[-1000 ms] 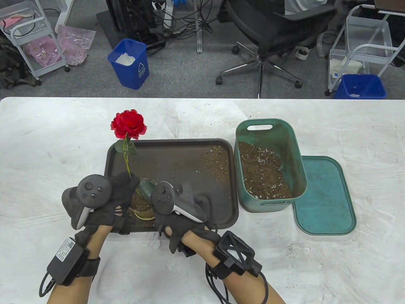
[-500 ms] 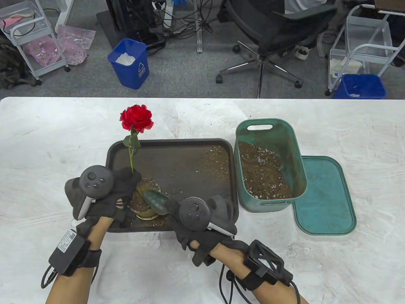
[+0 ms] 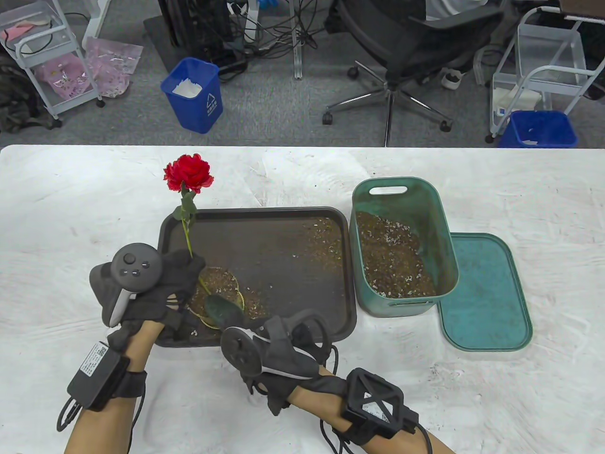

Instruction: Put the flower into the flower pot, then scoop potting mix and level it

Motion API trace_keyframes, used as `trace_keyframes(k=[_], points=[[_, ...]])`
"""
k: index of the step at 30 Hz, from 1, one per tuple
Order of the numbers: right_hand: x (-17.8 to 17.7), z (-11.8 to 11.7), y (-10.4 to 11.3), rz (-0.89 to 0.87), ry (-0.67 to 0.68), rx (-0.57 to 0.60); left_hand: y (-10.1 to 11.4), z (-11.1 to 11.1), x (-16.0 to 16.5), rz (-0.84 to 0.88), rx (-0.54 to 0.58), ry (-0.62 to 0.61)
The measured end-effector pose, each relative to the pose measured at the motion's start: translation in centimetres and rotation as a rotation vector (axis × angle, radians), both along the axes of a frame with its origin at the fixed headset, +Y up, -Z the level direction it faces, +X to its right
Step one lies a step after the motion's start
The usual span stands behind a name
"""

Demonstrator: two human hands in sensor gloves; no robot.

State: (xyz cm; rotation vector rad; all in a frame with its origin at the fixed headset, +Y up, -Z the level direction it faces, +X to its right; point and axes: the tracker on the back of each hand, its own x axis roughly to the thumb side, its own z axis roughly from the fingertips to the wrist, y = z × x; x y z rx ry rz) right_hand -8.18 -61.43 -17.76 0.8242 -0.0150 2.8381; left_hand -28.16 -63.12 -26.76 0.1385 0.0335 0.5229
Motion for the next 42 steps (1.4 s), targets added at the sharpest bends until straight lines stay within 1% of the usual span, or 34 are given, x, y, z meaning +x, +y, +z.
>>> trace_keyframes(k=[2,3,4,5,7,9,10,12,14,16,18,20,21,22,23,25,26,28,30,33,35,36,37,38,39,42], points=[[-1.0,-1.2,-0.5,0.019,-0.031,0.035,0.2,0.1,0.4,-0.001,0.003,-0.007],[-1.4,-1.8,-0.8,0.036,-0.024,0.047,0.3,0.2,0.6,-0.004,0.009,-0.010],[-1.9,-2.3,-1.1,0.043,-0.003,0.023,0.4,0.3,0.8,-0.017,0.016,-0.016],[-2.3,-2.5,-1.5,0.045,-0.014,-0.022,0.5,0.3,0.9,-0.027,0.018,-0.022],[-3.0,-2.6,-1.8,0.091,-0.015,-0.010,0.6,0.3,1.2,-0.052,0.025,-0.029],[-3.3,-2.8,-2.1,0.130,-0.036,-0.106,0.6,0.1,1.4,-0.058,0.025,-0.034],[-3.3,-3.1,-2.4,0.134,-0.050,-0.176,0.6,0.1,1.5,-0.055,0.027,-0.034],[-3.3,-3.7,-2.7,0.111,-0.058,-0.230,0.4,-0.1,1.7,-0.048,0.037,-0.030],[-3.0,-4.7,-3.1,0.090,-0.058,-0.329,0.2,-0.2,1.9,-0.033,0.044,-0.028],[-2.3,-5.7,-3.5,0.029,-0.051,-0.426,0.1,-0.4,2.1,-0.029,0.047,-0.031],[-1.7,-6.2,-3.7,0.002,-0.034,-0.472,0.1,-0.7,2.3,-0.040,0.048,-0.035],[-0.5,-6.1,-4.1,-0.075,-0.004,-0.443,0.1,-1.0,2.2,-0.054,0.041,-0.044],[0.4,-5.8,-4.2,-0.154,0.007,-0.404,0.0,-1.0,2.1,-0.044,0.036,-0.049],[1.3,-5.5,-4.0,-0.178,0.014,-0.383,-0.1,-1.1,2.0,-0.027,0.036,-0.048],[2.1,-5.3,-3.6,-0.184,0.014,-0.381,-0.1,-1.1,1.9,-0.020,0.036,-0.047],[4.8,-5.3,-2.1,-0.259,-0.012,-0.350,-0.2,-0.9,1.4,-0.005,0.035,-0.044],[5.5,-5.5,-1.6,-0.269,-0.030,-0.346,-0.2,-0.9,1.3,-0.002,0.034,-0.044],[6.6,-6.3,-0.8,-0.248,-0.077,-0.294,-0.2,-0.7,1.0,0.007,0.033,-0.048],[5.9,-7.4,-0.8,-0.222,-0.065,-0.226,-0.4,-0.6,0.8,0.046,0.032,-0.082],[3.3,-8.3,-1.6,-0.115,0.000,-0.197,-0.5,-0.1,0.6,0.107,0.023,-0.144],[1.6,-8.7,-2.1,-0.063,0.066,-0.198,-0.3,0.3,0.4,0.089,0.021,-0.174],[0.9,-8.8,-2.2,-0.029,0.067,-0.184,-0.1,0.5,0.2,0.066,0.024,-0.187],[0.2,-9.2,-2.4,0.018,0.103,-0.172,0.0,0.7,0.1,0.052,0.025,-0.201],[0.0,-9.4,-2.5,0.040,0.115,-0.179,0.1,0.9,0.1,0.045,0.022,-0.205],[-0.2,-9.9,-2.5,0.055,0.113,-0.221,0.2,1.1,-0.1,0.044,0.028,-0.206],[-0.3,-11.1,-2.8,0.078,0.076,-0.463,0.1,1.3,-0.2,0.044,0.031,-0.205]])
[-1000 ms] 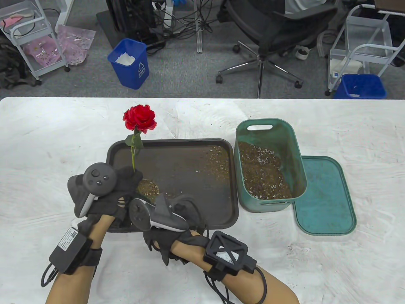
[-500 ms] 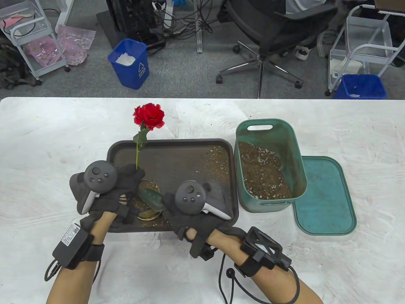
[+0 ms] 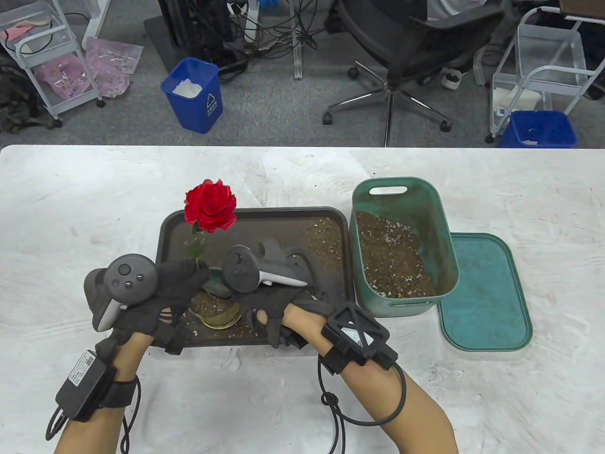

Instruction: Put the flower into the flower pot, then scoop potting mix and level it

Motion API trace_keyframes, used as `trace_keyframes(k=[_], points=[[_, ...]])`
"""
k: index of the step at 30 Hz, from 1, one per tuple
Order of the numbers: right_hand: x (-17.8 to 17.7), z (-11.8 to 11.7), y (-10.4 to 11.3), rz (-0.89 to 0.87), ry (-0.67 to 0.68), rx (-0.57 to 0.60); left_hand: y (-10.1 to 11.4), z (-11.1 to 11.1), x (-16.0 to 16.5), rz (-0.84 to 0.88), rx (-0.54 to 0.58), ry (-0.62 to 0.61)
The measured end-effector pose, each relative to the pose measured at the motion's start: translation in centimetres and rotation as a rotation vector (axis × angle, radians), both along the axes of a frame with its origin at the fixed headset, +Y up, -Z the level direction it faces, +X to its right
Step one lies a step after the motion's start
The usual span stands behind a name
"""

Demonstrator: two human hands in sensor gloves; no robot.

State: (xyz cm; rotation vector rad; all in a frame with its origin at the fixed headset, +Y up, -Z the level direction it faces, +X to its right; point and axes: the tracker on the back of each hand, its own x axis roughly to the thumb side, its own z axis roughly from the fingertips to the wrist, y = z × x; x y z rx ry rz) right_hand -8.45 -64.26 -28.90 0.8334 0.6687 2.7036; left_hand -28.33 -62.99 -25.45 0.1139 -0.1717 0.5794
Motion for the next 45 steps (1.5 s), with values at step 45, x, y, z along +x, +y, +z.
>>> trace_keyframes(k=[45], points=[[-0.4,2.7,0.3,0.134,-0.101,0.152,-0.7,-0.3,1.4,-0.027,0.028,0.024]])
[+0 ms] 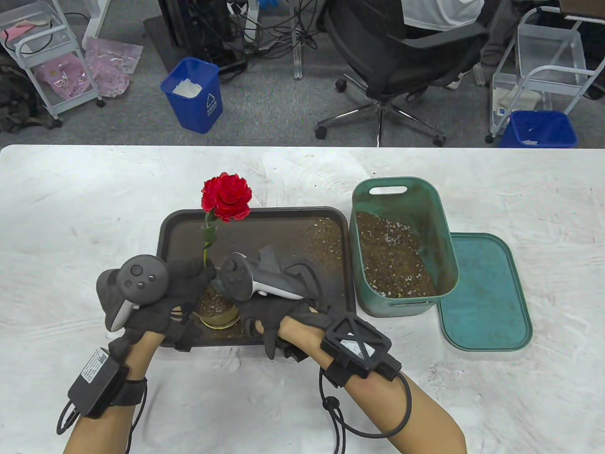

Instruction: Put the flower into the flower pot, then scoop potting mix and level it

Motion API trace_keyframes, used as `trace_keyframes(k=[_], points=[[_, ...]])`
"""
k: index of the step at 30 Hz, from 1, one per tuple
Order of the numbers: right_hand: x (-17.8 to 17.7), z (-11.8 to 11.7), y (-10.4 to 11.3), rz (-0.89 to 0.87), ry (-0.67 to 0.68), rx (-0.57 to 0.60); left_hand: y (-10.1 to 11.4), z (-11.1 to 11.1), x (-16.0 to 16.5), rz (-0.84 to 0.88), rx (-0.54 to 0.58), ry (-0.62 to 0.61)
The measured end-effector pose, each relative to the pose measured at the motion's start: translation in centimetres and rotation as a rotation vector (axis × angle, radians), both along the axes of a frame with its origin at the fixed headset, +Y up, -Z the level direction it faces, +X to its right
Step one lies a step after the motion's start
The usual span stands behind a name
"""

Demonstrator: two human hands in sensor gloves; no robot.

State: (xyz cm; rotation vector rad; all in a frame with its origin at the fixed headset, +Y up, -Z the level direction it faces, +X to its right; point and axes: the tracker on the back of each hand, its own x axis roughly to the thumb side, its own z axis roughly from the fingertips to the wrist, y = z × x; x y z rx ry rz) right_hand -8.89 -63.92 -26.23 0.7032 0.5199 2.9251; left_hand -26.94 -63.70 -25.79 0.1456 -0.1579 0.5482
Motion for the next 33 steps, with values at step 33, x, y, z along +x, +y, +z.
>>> trace_keyframes(k=[33], points=[[-0.6,1.2,1.0,-0.023,0.019,0.088,-1.6,0.1,-1.7,0.059,-0.037,0.037]])
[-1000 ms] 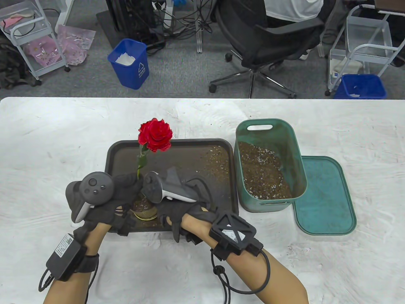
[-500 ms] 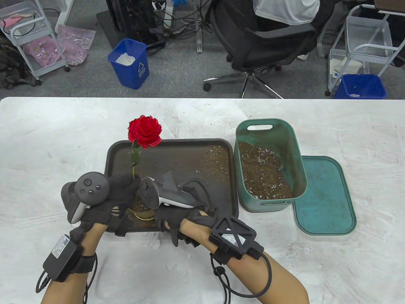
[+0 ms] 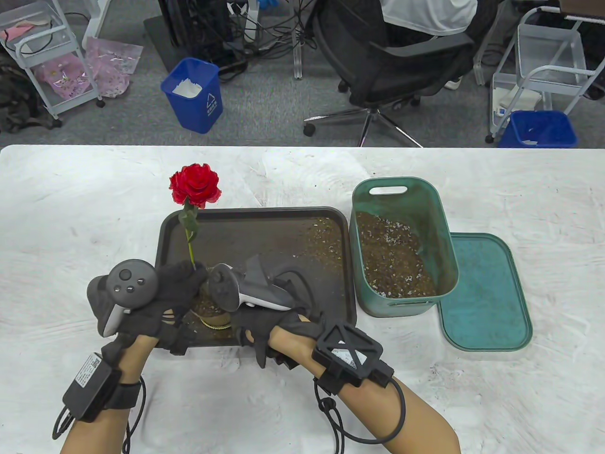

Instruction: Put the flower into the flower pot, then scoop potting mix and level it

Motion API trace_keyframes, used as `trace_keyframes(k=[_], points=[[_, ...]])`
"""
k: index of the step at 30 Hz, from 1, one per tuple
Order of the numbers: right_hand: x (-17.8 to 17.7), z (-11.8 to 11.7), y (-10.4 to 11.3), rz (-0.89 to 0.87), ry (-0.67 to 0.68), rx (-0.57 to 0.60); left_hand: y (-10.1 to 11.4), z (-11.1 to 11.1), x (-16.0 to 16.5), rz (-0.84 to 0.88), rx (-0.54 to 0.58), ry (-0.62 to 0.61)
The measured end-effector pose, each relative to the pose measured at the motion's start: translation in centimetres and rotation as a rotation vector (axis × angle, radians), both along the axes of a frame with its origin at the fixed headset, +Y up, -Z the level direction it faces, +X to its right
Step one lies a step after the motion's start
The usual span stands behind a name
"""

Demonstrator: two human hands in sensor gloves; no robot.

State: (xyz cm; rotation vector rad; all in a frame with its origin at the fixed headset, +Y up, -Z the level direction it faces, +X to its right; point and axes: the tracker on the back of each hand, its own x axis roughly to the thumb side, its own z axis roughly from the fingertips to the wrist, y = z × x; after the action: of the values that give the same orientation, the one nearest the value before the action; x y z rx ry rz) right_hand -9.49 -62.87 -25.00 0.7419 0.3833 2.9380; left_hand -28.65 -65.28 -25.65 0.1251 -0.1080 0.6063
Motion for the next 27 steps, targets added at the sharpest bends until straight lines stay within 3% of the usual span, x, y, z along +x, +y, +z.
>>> trace_keyframes(k=[5,10,14,15,22,27], points=[[0.0,-0.2,-0.5,0.016,-0.008,-0.036,0.0,-0.1,0.1,-0.010,0.003,-0.005],[0.3,-0.3,0.9,-0.080,-0.034,0.008,0.0,0.0,0.0,-0.026,0.004,-0.008],[0.2,0.1,-0.1,0.069,-0.004,-0.037,0.1,0.0,0.0,-0.038,0.000,-0.010],[0.3,0.2,0.1,0.017,-0.011,0.015,0.1,0.0,0.1,-0.041,0.001,-0.011],[2.0,1.3,1.6,-0.071,-0.017,-0.008,0.1,-0.2,0.2,-0.051,-0.004,-0.002],[1.9,2.2,0.4,0.008,0.008,-0.024,0.1,-0.7,0.6,-0.060,-0.014,0.014]])
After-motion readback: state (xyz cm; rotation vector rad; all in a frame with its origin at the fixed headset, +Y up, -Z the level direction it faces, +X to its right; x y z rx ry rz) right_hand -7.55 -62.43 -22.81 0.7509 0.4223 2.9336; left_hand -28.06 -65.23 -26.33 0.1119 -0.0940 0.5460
